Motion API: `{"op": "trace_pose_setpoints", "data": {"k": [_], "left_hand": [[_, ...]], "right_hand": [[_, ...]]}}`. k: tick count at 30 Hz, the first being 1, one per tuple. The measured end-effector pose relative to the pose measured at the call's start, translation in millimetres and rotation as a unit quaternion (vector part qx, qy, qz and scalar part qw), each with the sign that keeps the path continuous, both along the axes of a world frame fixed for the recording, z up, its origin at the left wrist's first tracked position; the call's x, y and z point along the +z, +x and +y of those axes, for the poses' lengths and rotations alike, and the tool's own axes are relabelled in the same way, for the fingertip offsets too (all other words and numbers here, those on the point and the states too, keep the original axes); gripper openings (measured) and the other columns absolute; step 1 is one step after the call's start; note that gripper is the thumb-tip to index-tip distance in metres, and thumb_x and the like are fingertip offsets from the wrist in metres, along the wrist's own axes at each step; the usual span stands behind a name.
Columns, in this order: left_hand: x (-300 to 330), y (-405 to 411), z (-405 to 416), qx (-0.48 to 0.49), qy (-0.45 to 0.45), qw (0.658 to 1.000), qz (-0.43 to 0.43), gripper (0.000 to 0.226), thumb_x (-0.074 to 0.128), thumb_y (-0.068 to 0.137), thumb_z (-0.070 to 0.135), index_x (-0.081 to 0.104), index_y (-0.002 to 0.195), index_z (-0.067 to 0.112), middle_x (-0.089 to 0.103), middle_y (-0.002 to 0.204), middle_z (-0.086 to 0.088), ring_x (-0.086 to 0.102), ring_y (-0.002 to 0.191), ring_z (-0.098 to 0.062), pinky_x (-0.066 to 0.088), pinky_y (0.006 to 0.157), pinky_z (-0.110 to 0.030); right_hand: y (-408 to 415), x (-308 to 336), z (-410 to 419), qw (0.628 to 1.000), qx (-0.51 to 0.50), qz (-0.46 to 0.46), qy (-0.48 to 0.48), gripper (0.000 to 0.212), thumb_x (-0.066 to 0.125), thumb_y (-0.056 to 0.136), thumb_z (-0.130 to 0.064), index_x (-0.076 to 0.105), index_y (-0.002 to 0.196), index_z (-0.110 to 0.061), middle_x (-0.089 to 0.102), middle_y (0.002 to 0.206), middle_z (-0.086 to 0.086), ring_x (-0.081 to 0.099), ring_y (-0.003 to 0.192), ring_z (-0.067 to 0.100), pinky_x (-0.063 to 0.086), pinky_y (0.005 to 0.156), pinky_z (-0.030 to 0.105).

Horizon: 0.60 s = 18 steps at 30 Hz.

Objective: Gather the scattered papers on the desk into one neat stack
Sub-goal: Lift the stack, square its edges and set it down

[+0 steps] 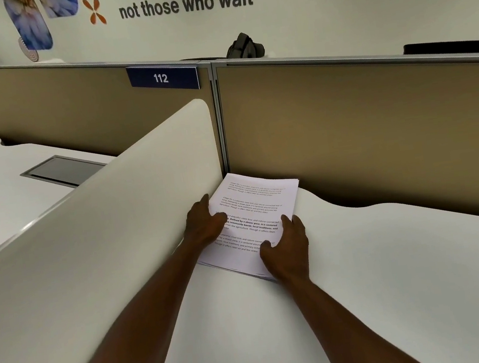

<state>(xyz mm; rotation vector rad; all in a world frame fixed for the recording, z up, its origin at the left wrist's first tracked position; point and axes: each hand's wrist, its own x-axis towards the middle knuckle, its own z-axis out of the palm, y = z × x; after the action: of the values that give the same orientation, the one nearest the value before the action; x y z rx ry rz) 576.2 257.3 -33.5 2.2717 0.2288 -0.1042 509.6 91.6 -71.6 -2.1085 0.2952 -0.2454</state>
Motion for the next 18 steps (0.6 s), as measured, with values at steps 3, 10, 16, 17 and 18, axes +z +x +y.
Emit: {"op": "trace_pose_setpoints", "data": {"k": [3, 10, 16, 17, 18], "left_hand": [[2.1, -0.3, -2.3, -0.01, 0.005, 1.0, -0.002, 0.098, 0.048, 0.064, 0.042, 0.025, 0.155, 0.011, 0.038, 0.155, -0.015, 0.037, 0.141, -0.031, 0.031, 0.116, -0.042], [-4.7, 0.9, -4.8, 0.0, 0.042, 0.999, -0.007, 0.096, 0.042, 0.065, 0.043, 0.025, 0.153, 0.009, 0.042, 0.151, -0.015, 0.035, 0.14, -0.034, 0.031, 0.114, -0.041], [-5.7, -4.8, -2.4, -0.024, 0.092, 0.995, -0.04, 0.085, 0.047, 0.081, 0.039, 0.02, 0.154, 0.004, 0.032, 0.156, -0.017, 0.026, 0.144, -0.033, 0.023, 0.116, -0.036], [-6.3, -10.0, -2.3, -0.033, 0.109, 0.992, -0.055, 0.081, 0.049, 0.085, 0.035, 0.021, 0.154, 0.003, 0.032, 0.155, -0.018, 0.026, 0.144, -0.032, 0.023, 0.116, -0.036], [-9.9, -12.1, -1.2, -0.043, 0.123, 0.989, -0.074, 0.078, 0.052, 0.087, 0.033, 0.022, 0.153, 0.003, 0.032, 0.155, -0.018, 0.025, 0.144, -0.032, 0.024, 0.116, -0.037]], "right_hand": [[0.5, -0.9, 1.0, 1.0, 0.001, 0.011, -0.009, 0.074, 0.065, 0.084, -0.015, 0.031, 0.15, -0.006, 0.023, 0.16, 0.013, 0.02, 0.148, 0.026, 0.021, 0.119, 0.032], [3.4, -5.1, 1.5, 1.0, 0.004, 0.02, -0.022, 0.077, 0.061, 0.087, -0.014, 0.022, 0.153, -0.007, 0.013, 0.163, 0.011, 0.011, 0.151, 0.023, 0.013, 0.119, 0.027], [3.1, -8.1, 0.8, 0.999, -0.031, -0.011, 0.008, 0.073, 0.062, 0.089, -0.018, 0.027, 0.151, -0.004, 0.027, 0.159, 0.012, 0.018, 0.15, 0.025, 0.013, 0.121, 0.032], [1.5, -6.8, -0.9, 0.999, -0.039, -0.014, 0.028, 0.072, 0.063, 0.09, -0.019, 0.029, 0.151, -0.005, 0.03, 0.158, 0.012, 0.022, 0.149, 0.025, 0.016, 0.121, 0.035], [2.2, -8.2, -3.9, 0.998, -0.041, -0.019, 0.047, 0.071, 0.065, 0.09, -0.02, 0.03, 0.151, -0.007, 0.033, 0.157, 0.012, 0.026, 0.147, 0.026, 0.019, 0.122, 0.037]]}}
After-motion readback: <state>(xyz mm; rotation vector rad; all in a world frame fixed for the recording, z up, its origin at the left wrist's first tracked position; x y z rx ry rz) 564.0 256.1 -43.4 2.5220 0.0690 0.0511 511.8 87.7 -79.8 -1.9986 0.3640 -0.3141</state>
